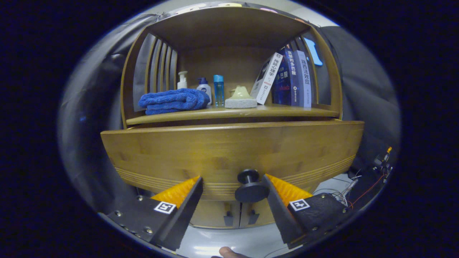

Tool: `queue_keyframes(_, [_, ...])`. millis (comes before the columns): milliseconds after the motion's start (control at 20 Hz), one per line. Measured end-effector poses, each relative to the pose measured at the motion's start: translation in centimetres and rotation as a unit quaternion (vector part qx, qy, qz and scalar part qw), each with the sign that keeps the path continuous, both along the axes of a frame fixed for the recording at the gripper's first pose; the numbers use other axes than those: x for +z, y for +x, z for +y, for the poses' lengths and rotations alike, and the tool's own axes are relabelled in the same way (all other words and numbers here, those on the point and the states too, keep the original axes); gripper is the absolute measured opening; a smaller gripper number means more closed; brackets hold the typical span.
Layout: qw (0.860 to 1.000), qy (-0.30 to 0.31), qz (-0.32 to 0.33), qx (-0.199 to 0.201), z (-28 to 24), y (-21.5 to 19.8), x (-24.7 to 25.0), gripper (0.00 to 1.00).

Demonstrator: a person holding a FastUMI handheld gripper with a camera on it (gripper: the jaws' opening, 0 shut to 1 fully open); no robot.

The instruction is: Pull open the drawer, take out the items inside it, and place them on the countertop above the cabinet.

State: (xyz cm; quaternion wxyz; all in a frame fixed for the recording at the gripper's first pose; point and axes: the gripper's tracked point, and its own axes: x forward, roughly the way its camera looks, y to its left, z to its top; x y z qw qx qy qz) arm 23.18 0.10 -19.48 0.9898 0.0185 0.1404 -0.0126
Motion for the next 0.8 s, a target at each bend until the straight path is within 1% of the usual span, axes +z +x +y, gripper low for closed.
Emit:
queue_keyframes(450, [1.000, 0.011, 0.011, -0.001, 0.1, 3.5, -0.3, 0.99])
queue_keyframes(650, [0.999, 0.030, 0.013, -0.002, 0.2, 4.6, -0.5, 0.99])
queue_keyframes(800, [0.998, 0.057, 0.020, -0.001, 0.4, 5.3, -0.9, 0.99])
